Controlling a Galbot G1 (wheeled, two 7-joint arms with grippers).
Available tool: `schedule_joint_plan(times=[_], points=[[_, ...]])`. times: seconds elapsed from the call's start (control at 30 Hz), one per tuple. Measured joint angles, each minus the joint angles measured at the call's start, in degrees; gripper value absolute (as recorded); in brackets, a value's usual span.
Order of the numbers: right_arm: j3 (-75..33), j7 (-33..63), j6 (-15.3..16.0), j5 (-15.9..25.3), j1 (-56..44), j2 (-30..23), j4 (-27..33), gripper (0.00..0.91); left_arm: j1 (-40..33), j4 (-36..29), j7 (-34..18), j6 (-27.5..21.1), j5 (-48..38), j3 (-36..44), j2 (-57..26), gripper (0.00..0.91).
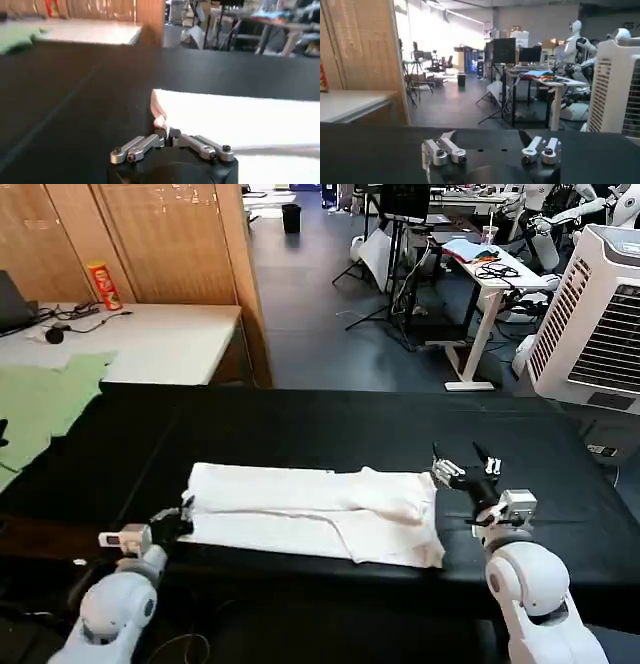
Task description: Fold and organize the clothes.
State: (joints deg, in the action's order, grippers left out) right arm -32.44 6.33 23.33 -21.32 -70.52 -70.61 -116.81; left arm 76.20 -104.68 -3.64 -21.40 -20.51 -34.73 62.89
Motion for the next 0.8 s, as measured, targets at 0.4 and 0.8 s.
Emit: schedule_joint_plan(times=[0.4,0.8], points=[[1.0,0.0,0.0,2.8,-1.7,-2.6,-0.7,0.878,0.7,3.0,-0.9,5.2,10.9,-4.5,-11.0,0.0],[-1.3,-0.1,-0.2,5.2,-5.2,-3.7,-2.7,0.878,-1.9,-11.0,-6.4,-3.9,0.1,9.2,0.9,0.0]])
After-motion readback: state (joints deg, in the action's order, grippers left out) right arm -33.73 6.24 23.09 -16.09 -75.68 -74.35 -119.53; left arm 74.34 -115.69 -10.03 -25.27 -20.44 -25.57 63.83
